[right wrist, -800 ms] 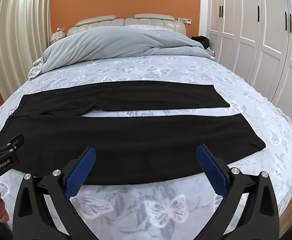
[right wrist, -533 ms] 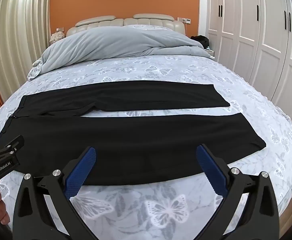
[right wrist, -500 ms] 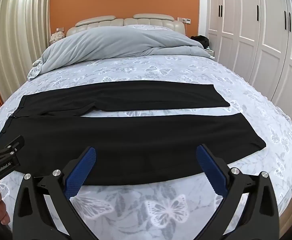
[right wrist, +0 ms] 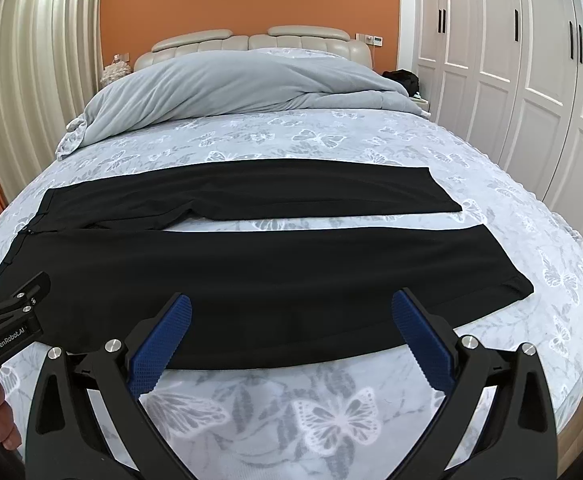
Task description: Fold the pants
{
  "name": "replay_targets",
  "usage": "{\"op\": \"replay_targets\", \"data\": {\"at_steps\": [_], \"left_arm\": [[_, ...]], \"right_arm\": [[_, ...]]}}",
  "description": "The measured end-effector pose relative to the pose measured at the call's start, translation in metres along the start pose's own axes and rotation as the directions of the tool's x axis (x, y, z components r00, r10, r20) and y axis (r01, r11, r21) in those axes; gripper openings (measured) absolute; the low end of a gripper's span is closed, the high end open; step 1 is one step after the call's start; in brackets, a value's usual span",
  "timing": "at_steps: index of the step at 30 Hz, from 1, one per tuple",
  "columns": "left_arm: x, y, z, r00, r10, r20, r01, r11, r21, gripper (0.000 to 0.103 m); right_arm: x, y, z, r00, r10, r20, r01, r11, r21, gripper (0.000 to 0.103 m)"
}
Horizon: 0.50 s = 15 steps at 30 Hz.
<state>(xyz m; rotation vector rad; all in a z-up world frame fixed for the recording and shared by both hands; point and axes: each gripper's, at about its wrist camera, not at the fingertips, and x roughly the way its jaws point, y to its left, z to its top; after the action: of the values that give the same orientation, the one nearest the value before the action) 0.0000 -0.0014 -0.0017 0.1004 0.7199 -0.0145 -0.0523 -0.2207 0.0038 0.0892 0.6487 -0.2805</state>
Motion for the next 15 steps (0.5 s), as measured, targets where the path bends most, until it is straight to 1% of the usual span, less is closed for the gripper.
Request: {"op": "replay_targets", "data": {"at_steps": [15], "left_arm": [[0.0001, -0.0014, -0.0016, 1.000, 0.003, 0.000, -0.003, 1.000, 0.002, 0.093]], "right_arm": [[-0.0002, 0.0012, 0.0014, 1.000, 0.000, -0.003, 0.000, 1.000, -0.002, 0.098]]}}
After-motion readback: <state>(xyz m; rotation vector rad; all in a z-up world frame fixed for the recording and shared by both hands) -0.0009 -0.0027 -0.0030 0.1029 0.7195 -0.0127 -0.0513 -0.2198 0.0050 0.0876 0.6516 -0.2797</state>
